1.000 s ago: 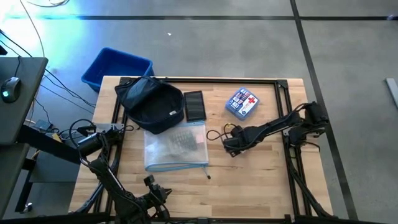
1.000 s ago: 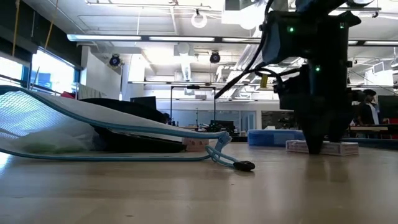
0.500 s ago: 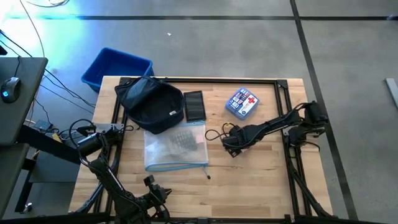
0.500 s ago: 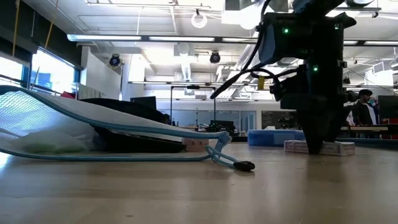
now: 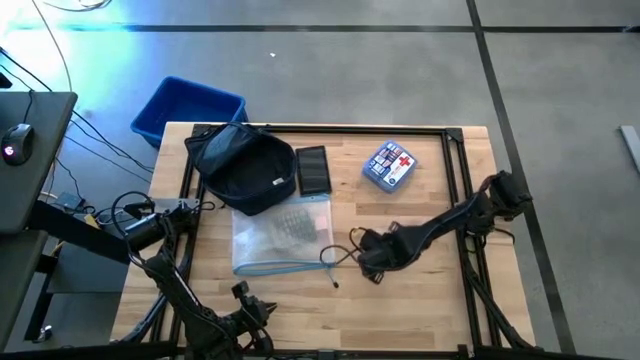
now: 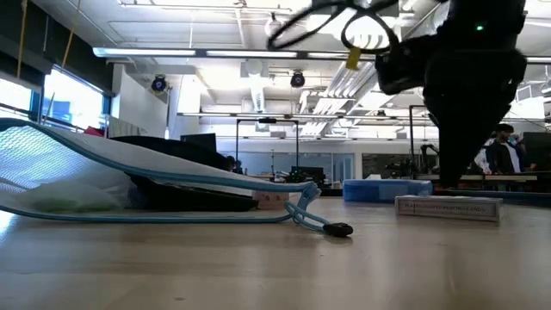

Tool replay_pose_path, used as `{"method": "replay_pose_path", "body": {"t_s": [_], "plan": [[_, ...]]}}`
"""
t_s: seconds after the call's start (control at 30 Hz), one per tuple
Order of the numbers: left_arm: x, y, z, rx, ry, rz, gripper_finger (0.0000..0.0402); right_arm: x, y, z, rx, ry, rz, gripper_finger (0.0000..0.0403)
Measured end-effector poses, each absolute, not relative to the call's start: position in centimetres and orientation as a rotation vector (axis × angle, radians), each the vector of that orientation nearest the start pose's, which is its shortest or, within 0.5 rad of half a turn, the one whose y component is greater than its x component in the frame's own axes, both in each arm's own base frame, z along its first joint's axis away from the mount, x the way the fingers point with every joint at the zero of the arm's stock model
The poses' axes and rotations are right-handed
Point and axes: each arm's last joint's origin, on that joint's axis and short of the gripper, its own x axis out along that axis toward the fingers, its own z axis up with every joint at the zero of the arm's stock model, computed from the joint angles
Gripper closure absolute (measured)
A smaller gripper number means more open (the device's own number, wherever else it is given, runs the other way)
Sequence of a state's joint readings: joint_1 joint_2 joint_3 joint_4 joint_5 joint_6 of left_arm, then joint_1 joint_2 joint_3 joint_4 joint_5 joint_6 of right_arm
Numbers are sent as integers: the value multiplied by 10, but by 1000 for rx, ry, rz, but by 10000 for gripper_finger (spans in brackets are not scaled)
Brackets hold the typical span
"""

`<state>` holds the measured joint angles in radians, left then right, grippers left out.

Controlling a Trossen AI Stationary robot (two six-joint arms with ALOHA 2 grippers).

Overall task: Unpack backpack
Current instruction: Put the red game card into the transparent zip bag

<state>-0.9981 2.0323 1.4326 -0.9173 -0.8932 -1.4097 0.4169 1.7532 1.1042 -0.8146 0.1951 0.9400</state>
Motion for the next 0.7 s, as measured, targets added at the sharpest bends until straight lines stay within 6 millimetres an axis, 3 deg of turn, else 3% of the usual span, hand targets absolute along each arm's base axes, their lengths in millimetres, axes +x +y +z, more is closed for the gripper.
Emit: {"method": "replay_pose_path", "body": {"t_s": [0.13,0.27,0.53,0.7], "plan": [[225,-305,165,-96,682,479,402,286,118,168,339,1314,-481,274],[225,-305,165,-96,682,479,402,286,106,169,385,1385,-503,252],[225,-305,165,-98,686,479,402,283,74,167,425,1514,-569,107],[225,-305,165,-101,698,476,402,282,66,147,547,1493,-530,18]]}}
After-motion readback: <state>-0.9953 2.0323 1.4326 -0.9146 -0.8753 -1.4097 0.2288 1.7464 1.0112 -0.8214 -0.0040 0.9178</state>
